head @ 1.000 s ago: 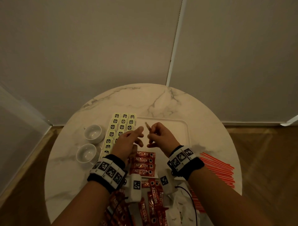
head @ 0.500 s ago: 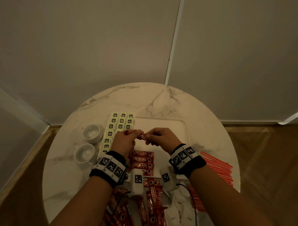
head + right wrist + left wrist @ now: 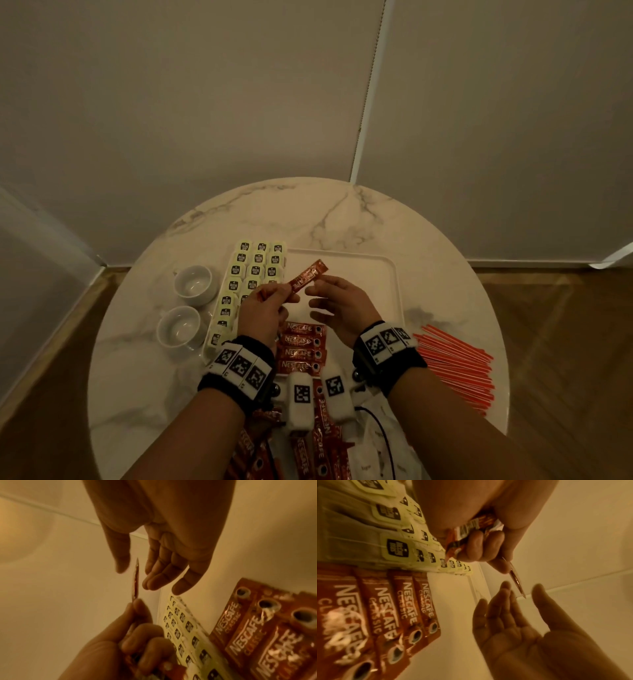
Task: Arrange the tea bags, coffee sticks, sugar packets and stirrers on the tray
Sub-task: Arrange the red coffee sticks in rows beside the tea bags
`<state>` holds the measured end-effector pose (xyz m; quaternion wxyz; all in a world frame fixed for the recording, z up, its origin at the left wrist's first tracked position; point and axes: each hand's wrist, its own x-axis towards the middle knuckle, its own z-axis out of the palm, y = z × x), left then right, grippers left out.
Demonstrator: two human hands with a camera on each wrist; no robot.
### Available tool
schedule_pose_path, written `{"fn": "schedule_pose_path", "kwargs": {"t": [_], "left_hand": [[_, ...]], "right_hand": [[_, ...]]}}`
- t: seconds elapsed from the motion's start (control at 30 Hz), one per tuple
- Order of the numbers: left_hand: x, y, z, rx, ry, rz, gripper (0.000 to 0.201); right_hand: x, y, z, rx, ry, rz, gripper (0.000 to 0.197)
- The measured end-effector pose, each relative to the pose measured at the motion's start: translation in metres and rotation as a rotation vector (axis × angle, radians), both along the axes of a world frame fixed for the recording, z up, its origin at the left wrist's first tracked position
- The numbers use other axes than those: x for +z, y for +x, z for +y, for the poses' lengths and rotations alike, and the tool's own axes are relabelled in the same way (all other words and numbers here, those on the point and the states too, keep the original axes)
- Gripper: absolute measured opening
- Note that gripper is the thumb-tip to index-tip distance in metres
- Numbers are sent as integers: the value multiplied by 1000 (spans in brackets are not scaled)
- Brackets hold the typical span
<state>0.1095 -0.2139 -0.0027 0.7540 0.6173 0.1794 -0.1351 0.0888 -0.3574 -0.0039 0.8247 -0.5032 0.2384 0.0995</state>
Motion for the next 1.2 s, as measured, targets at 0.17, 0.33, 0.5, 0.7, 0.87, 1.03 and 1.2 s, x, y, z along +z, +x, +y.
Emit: {"fn": "schedule_pose_path", "kwargs": {"t": [0.17, 0.33, 0.5, 0.7, 0.87, 1.03, 1.2], "left_hand": [[-4, -9, -2, -196, 246, -40, 17], [-13, -14, 2, -387, 543, -95, 29], [-31, -26, 14, -709, 1004, -249, 18], [-39, -41, 18, -937, 1229, -360, 59], [-47, -41, 17, -1059, 1297, -323, 76], [-48, -40, 16, -1072, 1286, -328, 75], [-50, -41, 17, -1073, 1270, -325, 74]], "right_hand": [[-3, 8, 2, -31, -79, 1, 5], [-6, 24, -3, 26, -239, 18, 12], [-13, 46, -15, 232, -717, 9, 15], [-33, 58, -1, 671, -1125, -1, 19], [-42, 60, 5, 706, -1157, 12, 18], [-47, 60, 9, 698, -1194, -1, 17], [-49, 59, 10, 758, -1278, -29, 20]]}}
